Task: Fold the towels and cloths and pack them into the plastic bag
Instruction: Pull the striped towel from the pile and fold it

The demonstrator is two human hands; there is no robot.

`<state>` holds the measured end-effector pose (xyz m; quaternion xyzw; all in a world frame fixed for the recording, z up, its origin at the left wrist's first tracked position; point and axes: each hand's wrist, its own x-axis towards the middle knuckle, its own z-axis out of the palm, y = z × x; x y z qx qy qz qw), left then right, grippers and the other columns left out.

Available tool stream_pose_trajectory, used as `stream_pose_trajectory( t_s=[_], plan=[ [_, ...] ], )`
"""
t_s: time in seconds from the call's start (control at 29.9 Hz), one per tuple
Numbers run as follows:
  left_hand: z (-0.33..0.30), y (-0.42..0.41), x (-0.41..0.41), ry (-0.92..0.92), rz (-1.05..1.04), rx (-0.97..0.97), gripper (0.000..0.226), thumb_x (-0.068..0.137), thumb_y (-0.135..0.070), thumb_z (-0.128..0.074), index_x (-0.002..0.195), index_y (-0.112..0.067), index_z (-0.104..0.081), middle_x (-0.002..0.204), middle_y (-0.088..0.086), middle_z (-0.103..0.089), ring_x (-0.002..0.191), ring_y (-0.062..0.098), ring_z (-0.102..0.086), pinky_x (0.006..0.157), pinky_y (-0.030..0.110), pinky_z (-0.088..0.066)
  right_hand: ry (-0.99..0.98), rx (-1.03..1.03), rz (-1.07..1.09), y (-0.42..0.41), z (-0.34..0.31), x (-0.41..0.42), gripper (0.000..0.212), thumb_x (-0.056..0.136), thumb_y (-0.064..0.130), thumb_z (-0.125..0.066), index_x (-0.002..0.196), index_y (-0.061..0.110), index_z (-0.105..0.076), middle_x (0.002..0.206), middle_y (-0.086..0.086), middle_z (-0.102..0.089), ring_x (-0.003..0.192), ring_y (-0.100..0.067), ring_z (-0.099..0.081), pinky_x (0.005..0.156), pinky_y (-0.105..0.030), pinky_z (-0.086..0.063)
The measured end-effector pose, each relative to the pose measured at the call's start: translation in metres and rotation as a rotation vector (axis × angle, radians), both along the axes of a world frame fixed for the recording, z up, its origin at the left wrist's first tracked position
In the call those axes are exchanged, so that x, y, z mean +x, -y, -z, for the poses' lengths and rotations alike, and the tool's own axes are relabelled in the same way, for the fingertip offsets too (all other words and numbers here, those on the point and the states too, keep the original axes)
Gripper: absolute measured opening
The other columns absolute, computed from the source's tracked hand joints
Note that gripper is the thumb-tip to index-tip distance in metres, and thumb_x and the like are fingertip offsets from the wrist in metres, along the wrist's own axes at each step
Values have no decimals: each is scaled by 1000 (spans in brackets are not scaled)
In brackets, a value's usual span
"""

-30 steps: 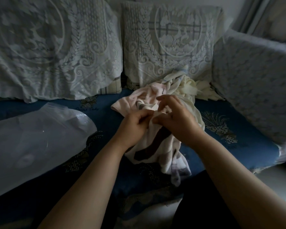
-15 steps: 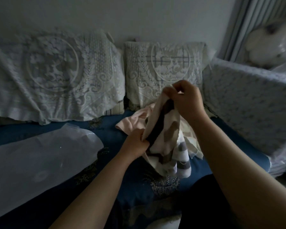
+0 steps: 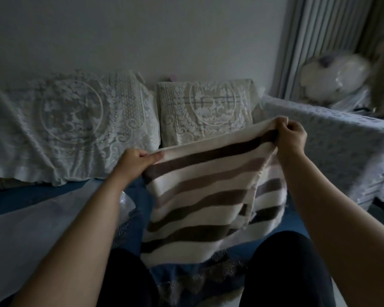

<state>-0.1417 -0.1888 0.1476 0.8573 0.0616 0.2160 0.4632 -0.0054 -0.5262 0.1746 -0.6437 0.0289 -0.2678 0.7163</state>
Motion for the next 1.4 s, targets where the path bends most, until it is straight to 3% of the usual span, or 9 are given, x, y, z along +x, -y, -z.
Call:
stream_pose_trajectory(
  t_s=[0.17, 0.3, 0.37, 0.57, 0.74, 0.94, 1.07, 1.24, 1.4],
  plan=[
    [-42, -15, -13, -426, 120, 573, 64, 58, -80, -49, 39, -21, -33, 38, -10, -28, 37, 8, -26, 44, 24, -21, -94, -102, -48, 21, 27, 14, 13, 86, 29, -64, 82, 17, -64, 73, 4, -58, 80, -18, -56, 74, -32, -50],
    [-44, -23, 6, -240, -289, 865, 51, 81, -61, -56, 60, -16, -46, 60, 5, -53, 55, 21, -47, 54, 29, -31, -98, -179, -94, 14, 25, 31, 18, 88, 29, -64, 91, 11, -66, 77, 1, -61, 77, -16, -57, 75, -33, -50],
    [-38, -24, 25, -74, -416, 914, 34, 86, -49, -59, 91, -16, -53, 82, 10, -65, 71, 27, -58, 62, 32, -43, -157, -232, -113, 8, 23, 48, 21, 88, 28, -63, 95, 9, -65, 85, -5, -63, 82, -20, -58, 75, -33, -49],
    [-31, -35, 87, -52, -452, 652, 86, 90, -33, -59, 151, -21, 0, 142, 23, -41, 124, 41, -45, 98, 52, -41, -173, -185, -183, -18, -15, 96, 24, 86, 26, -66, 100, 6, -67, 81, -7, -66, 75, -20, -62, 74, -35, -56],
    [-10, -47, 94, 63, -476, 738, 99, 84, -38, -65, 151, -14, 4, 148, 23, -29, 136, 37, -29, 109, 62, -24, 99, -12, -270, -23, -30, 96, 9, 90, 16, -61, 81, 18, -60, 77, 0, -62, 73, -12, -60, 77, -28, -55],
    [36, -47, 45, -50, -405, 950, 23, 91, -40, -54, 100, -22, -66, 92, 7, -72, 89, 27, -63, 95, 40, -34, -94, -420, -259, 0, 57, 73, 14, 93, 24, -56, 96, 10, -58, 77, -5, -56, 64, -13, -50, 57, -23, -44],
    [48, -32, 17, -549, -58, 865, 31, 90, -48, -55, 73, -23, -65, 70, -2, -62, 65, 14, -55, 59, 29, -39, -366, -575, -560, 40, 105, 58, 18, 91, 19, -59, 100, 3, -63, 87, -11, -60, 77, -20, -54, 66, -28, -42],
    [65, -17, 9, -1004, 277, 861, 50, 87, -51, -57, 50, -21, -41, 51, -6, -36, 46, 9, -33, 50, 26, -27, -738, -925, -908, 68, 135, 60, 9, 91, 18, -59, 87, 10, -61, 66, -3, -52, 50, -8, -47, 45, -19, -38],
    [96, -23, 44, -902, 84, 784, 27, 87, -47, -59, 72, -24, -57, 84, -2, -65, 74, 15, -57, 69, 28, -43, -676, -963, -591, 39, 151, 76, 18, 93, 28, -56, 96, 11, -63, 67, -6, -55, 52, -15, -47, 46, -24, -41]
  ],
)
